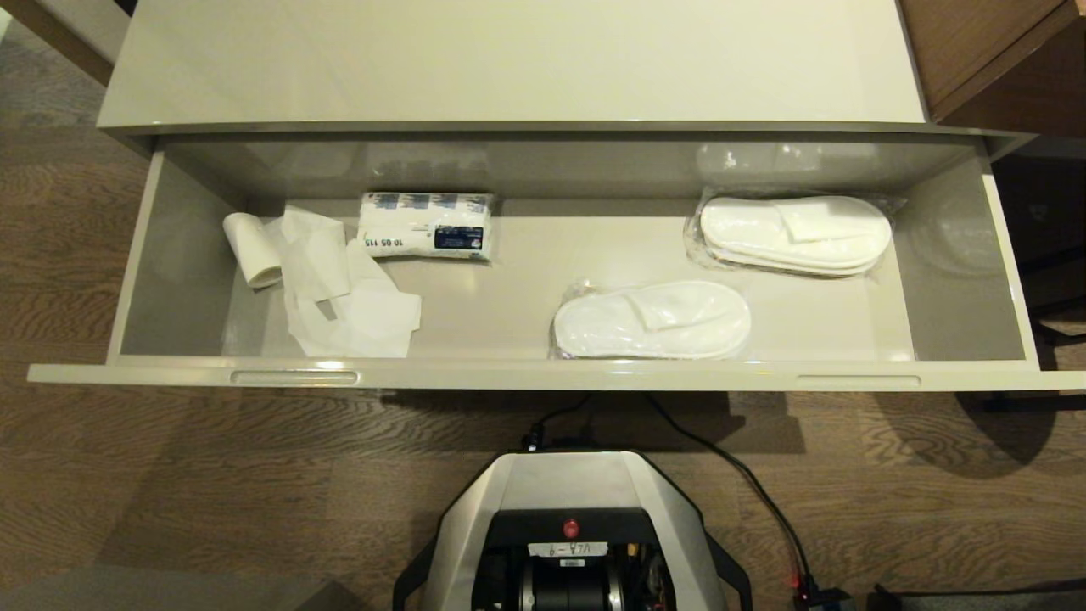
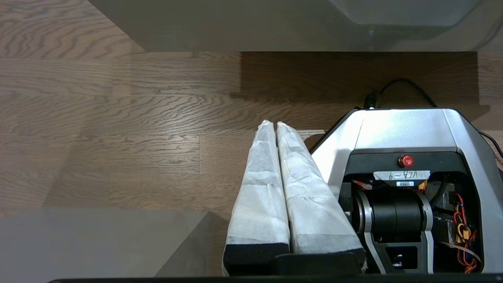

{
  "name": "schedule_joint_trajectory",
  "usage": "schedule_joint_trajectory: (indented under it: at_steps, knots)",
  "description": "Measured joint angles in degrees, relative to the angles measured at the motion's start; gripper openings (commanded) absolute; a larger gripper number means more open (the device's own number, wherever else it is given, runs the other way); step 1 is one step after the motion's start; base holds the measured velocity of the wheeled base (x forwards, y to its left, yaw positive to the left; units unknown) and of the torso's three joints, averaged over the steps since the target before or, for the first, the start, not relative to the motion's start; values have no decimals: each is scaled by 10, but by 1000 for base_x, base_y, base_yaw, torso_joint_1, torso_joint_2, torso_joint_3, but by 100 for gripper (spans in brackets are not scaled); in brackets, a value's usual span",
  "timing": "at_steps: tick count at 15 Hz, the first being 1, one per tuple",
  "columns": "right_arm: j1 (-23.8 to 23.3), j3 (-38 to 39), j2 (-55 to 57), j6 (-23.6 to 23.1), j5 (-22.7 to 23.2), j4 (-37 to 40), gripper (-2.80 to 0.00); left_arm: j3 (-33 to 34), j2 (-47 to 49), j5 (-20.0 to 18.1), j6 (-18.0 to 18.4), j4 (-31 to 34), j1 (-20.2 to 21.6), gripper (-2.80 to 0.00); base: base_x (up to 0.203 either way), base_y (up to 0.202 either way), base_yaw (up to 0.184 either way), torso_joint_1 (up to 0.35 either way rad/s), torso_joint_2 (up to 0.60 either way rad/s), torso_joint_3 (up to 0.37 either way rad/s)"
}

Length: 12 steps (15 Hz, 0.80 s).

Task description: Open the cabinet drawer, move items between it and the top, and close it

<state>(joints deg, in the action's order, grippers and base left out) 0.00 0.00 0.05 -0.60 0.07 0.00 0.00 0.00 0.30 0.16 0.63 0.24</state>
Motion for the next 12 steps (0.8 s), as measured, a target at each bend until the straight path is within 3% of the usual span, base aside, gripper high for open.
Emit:
schedule_joint_trajectory:
  at_steps: [12]
  knots:
    - [0,0,0,0,0,0,-280,0,0,0,0,0,0,-280,0,0,0,0,0,0]
